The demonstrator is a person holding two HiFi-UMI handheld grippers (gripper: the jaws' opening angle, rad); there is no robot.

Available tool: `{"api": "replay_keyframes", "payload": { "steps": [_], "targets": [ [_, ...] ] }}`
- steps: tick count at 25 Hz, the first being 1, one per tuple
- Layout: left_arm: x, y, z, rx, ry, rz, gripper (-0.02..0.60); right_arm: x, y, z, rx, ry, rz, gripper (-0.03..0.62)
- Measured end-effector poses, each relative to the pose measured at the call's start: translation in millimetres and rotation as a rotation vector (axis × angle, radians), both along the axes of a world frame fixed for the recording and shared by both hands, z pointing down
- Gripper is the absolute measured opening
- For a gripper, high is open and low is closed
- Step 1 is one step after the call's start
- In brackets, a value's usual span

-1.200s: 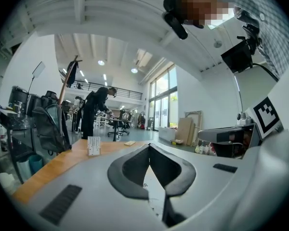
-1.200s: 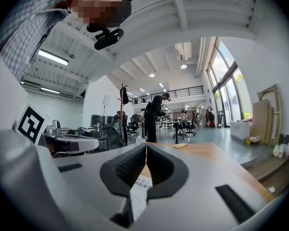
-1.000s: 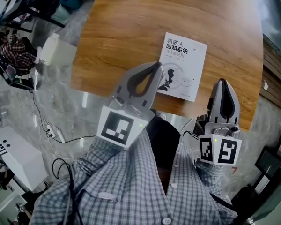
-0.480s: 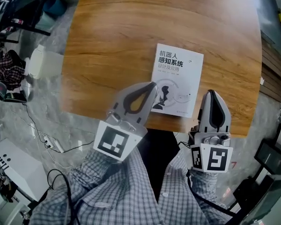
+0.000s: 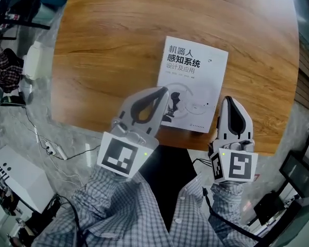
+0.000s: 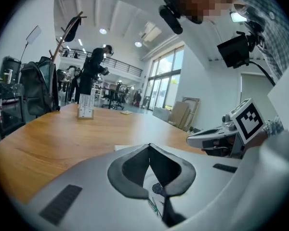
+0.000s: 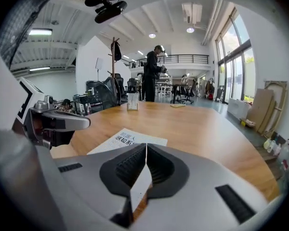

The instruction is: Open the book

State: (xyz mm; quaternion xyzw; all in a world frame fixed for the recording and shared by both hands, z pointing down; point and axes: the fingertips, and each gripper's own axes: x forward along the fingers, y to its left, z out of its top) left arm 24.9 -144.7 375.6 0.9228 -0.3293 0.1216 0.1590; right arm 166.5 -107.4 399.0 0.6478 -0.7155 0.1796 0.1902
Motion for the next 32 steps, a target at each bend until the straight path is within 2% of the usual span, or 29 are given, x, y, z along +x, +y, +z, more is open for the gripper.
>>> {"api": "replay_keyframes", "payload": {
  "steps": [6,10,14,15,16,17,19,24,29,32],
  "targets": [
    [12,14,29,-0.031,-0.052,0.020,0.009,15,2,48,-0.155,0.038,0.011,0.021],
    [21,22,47,-0.044,-0.104,0.037,0.009,18,2,68,-0.231,-0.080,0.017,0.022],
    [22,27,59,-0.078,-0.129,0.010,0.009,19,-3,75,-0.265,-0.172,0.006,0.025],
    [21,27,61,-0.081,-0.132,0.005,0.009,17,-5,76,-0.274,-0.196,-0.005,0.033],
    [21,26,62,-0.083,-0.134,0.001,0.009,15,-6,76,-0.284,-0.230,-0.015,0.103],
    [21,26,62,-0.083,-0.136,-0.002,0.009,13,-8,77,-0.296,-0.267,-0.021,0.133],
    [21,25,64,-0.082,-0.144,-0.003,0.009,11,-10,80,-0.320,-0.320,-0.021,0.133],
    [19,23,66,-0.092,-0.132,-0.030,0.009,13,-13,93,-0.383,-0.358,0.001,0.133],
    [19,22,67,-0.084,-0.139,-0.031,0.009,14,-14,93,-0.397,-0.407,-0.006,0.132],
    [19,22,68,-0.089,-0.135,-0.032,0.009,13,-15,93,-0.412,-0.454,0.002,0.087]
  ]
}}
